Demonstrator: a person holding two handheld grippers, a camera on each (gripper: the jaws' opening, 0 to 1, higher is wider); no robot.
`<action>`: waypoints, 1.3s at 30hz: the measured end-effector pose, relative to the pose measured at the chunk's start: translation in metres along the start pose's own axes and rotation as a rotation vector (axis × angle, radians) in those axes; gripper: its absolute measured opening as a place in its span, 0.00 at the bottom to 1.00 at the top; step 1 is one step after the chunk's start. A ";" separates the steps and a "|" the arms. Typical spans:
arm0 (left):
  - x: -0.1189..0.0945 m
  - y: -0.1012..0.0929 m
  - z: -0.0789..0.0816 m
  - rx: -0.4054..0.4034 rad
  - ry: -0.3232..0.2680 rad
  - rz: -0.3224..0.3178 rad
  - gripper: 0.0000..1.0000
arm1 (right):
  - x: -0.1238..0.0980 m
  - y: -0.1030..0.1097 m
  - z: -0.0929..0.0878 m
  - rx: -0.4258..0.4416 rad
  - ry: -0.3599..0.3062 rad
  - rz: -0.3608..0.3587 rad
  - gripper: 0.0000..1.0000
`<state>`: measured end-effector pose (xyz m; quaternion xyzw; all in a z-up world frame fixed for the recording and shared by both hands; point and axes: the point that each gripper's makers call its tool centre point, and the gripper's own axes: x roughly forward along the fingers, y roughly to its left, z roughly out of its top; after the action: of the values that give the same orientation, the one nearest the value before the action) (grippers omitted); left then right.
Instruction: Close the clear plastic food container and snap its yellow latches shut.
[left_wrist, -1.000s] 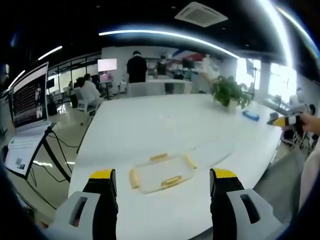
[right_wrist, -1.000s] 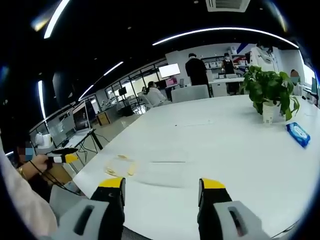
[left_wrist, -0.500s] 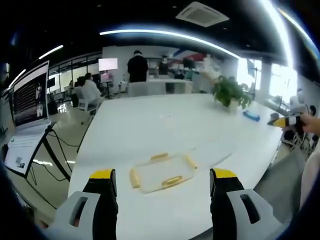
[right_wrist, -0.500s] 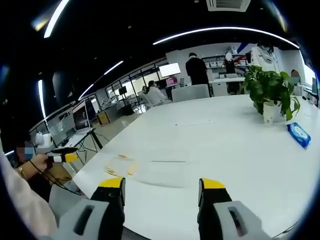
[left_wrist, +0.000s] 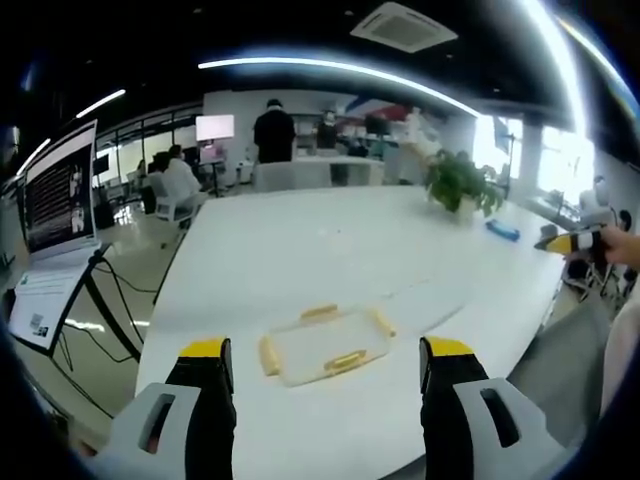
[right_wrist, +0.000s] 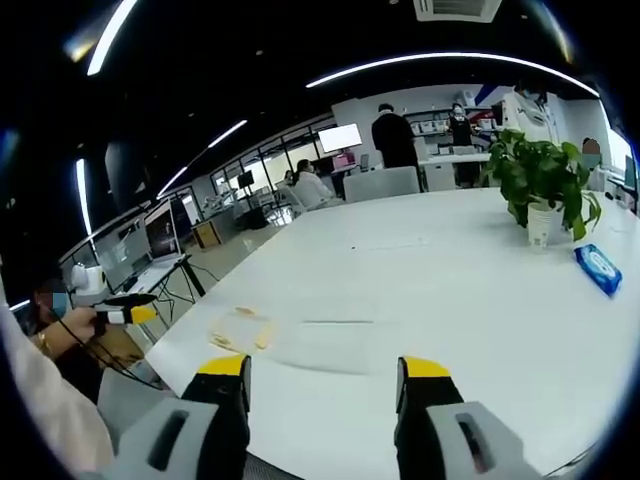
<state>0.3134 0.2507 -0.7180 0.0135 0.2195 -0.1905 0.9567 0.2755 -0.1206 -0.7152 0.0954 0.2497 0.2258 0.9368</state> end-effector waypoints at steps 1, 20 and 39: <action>0.000 0.000 0.000 -0.001 -0.002 0.000 0.75 | 0.000 0.000 0.001 -0.003 0.000 0.000 0.57; 0.013 -0.001 0.000 0.004 0.010 -0.021 0.75 | 0.019 0.001 0.005 -0.080 0.030 0.022 0.57; 0.029 -0.001 0.006 0.053 0.031 -0.057 0.75 | 0.038 0.007 0.005 -0.098 0.046 0.049 0.56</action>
<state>0.3396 0.2390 -0.7252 0.0353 0.2295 -0.2231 0.9467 0.3050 -0.0970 -0.7248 0.0502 0.2572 0.2627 0.9286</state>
